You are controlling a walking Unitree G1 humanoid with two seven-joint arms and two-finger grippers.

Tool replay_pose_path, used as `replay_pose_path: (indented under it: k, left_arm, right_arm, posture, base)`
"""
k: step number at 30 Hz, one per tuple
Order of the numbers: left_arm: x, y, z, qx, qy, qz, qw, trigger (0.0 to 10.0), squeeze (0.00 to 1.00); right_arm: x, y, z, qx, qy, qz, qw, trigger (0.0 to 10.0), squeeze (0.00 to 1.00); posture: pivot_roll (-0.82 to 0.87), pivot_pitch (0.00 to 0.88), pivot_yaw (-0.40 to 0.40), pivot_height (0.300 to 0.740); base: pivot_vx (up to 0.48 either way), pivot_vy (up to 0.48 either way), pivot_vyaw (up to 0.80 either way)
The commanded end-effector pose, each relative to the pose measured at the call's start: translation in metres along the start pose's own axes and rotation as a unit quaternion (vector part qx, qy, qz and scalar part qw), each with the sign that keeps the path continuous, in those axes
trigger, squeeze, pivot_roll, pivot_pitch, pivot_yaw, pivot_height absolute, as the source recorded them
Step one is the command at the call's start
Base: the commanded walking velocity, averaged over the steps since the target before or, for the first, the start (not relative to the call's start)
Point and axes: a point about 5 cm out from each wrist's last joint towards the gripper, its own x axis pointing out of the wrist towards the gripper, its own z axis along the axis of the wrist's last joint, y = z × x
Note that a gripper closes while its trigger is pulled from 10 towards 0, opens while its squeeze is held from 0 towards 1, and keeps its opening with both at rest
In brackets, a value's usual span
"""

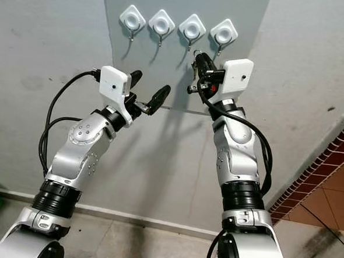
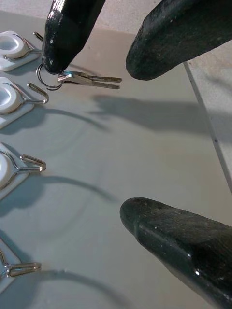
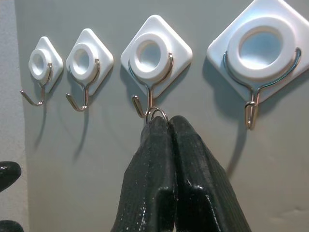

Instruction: Hang keys on a hook

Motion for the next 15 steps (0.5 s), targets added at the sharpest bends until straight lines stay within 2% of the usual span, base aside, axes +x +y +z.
replay_pose_path:
  k: [1,11,15]
  left_arm:
    - [0.003,-0.002,0.008,0.009,-0.006,-0.013,1.0,10.0,0.0]
    - [0.007,-0.014,0.013,0.013,-0.014,-0.049,0.999,10.0,0.0]
    - [0.008,-0.019,0.013,0.019,-0.013,-0.072,0.997,10.0,0.0]
  right_arm:
    - [0.003,-0.002,0.006,0.0,-0.014,0.006,1.0,10.0,0.0]
    - [-0.013,-0.008,0.003,0.014,-0.017,-0.019,1.0,10.0,0.0]
    - [-0.019,-0.009,0.01,0.035,-0.036,-0.028,0.998,10.0,0.0]
  posture:
    - [-0.06,0.0,-0.011,0.74]
    - [-0.09,0.0,0.006,0.74]
    - [-0.1,0.0,0.019,0.74]
  base:
    - [0.0,0.0,0.0]
    - [0.0,0.0,0.0]
    - [0.0,0.0,0.0]
